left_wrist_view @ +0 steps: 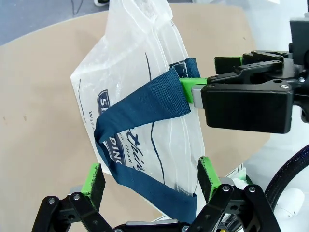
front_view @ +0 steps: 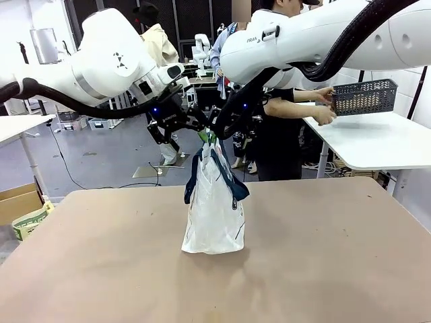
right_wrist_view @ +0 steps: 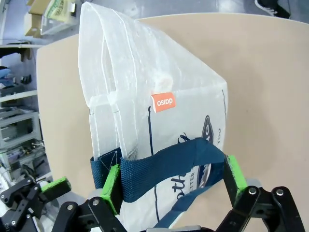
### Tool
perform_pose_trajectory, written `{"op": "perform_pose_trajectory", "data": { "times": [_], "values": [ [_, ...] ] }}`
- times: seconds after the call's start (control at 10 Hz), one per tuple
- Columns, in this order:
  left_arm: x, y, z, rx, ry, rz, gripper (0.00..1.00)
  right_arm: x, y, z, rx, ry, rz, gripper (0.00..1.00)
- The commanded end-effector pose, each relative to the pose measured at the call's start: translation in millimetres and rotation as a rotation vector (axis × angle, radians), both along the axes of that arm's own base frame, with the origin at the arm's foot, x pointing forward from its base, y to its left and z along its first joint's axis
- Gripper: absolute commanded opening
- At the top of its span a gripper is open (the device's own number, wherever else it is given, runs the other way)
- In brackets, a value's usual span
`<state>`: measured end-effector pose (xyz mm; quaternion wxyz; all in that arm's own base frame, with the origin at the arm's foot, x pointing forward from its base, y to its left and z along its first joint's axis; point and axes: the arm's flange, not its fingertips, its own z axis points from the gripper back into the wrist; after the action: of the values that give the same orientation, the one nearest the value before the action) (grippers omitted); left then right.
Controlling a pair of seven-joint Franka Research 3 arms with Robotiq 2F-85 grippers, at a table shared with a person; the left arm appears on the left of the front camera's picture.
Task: Transfer purchased items from the store into the shopping bag.
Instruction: Open the Reusable shopping bag in the center of the table.
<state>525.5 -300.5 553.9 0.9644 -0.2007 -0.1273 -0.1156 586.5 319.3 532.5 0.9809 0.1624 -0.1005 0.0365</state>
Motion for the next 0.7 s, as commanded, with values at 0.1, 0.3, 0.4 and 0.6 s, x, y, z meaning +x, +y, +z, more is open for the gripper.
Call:
{"op": "perform_pose_trajectory", "data": {
  "times": [0.1, 0.3, 0.4, 0.6],
  "values": [
    [4, -7, -10, 0.01, 0.026, 0.034, 1.0, -1, 2, -6, 0.021, 0.036, 0.003, 1.0],
    [3, -8, -16, 0.03, 0.031, 0.015, 1.0, -1, 5, -10, 0.028, 0.053, 0.009, 1.0],
    [2, -8, -17, 0.036, 0.031, 0.003, 1.0, -1, 7, -12, 0.04, 0.064, 0.017, 1.0],
    [4, -5, -17, 0.013, 0.029, 0.001, 1.0, 0, 11, -17, 0.061, 0.093, 0.033, 1.0]
  ]
}}
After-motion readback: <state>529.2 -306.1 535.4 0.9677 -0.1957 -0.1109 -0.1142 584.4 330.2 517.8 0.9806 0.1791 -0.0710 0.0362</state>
